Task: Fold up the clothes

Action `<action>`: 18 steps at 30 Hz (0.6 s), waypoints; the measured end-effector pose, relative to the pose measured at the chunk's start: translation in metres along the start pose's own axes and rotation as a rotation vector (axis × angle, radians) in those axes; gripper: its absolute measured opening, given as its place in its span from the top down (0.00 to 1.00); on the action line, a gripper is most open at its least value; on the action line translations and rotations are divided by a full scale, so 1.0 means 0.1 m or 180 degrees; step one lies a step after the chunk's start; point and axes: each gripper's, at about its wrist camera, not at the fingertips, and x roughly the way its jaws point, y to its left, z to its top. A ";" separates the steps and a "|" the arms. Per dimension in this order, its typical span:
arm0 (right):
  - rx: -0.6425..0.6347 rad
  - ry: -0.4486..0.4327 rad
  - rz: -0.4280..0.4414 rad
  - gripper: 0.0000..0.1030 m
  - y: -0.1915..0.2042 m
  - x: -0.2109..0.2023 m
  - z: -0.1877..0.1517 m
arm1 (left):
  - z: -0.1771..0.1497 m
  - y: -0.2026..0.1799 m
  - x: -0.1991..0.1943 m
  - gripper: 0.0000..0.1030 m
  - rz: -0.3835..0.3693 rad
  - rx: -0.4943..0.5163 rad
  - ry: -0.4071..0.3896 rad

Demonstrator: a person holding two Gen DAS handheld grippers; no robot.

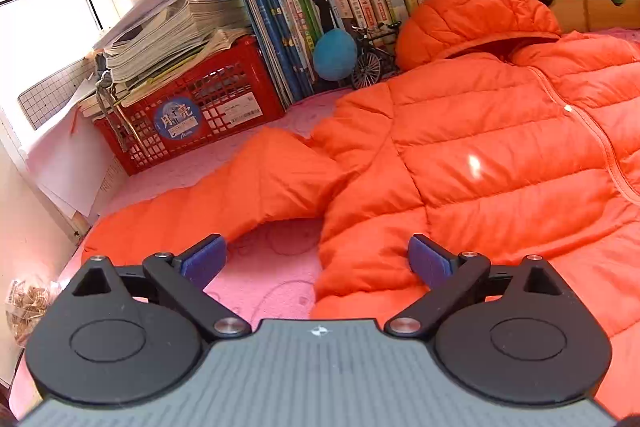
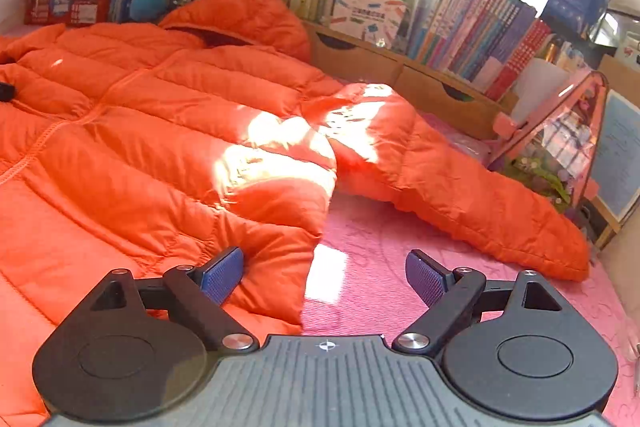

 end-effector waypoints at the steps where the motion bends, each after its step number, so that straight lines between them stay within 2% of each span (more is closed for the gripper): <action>1: 0.0101 -0.0025 -0.0008 0.21 -0.12 -0.01 0.05 | 0.08 0.10 -0.01 0.04 -0.0070 -0.0119 -0.0053; 3: 0.0376 -0.0117 0.0150 0.20 -0.33 -0.02 0.21 | 0.27 0.24 0.01 0.04 -0.0343 -0.0378 -0.0132; 6: 0.0708 -0.0256 0.0371 0.16 -0.48 0.08 0.56 | 0.57 0.26 0.17 0.03 -0.0703 -0.0774 -0.0096; 8: 0.0763 -0.0341 0.0473 0.14 -0.48 0.22 0.81 | 0.72 0.16 0.30 0.03 -0.0836 -0.0835 -0.0091; 12: 0.0626 -0.0409 0.0443 0.05 -0.29 0.69 1.31 | 0.89 -0.30 0.56 0.03 -0.1044 -0.0482 -0.0134; 14: 0.0681 -0.0312 0.0572 0.05 -0.19 1.01 1.50 | 0.90 -0.55 0.68 0.03 -0.1062 -0.0256 -0.0161; 18: 0.0675 -0.0022 0.0748 0.01 0.15 1.63 1.79 | 1.01 -0.75 1.03 0.03 -0.0853 -0.0045 -0.0161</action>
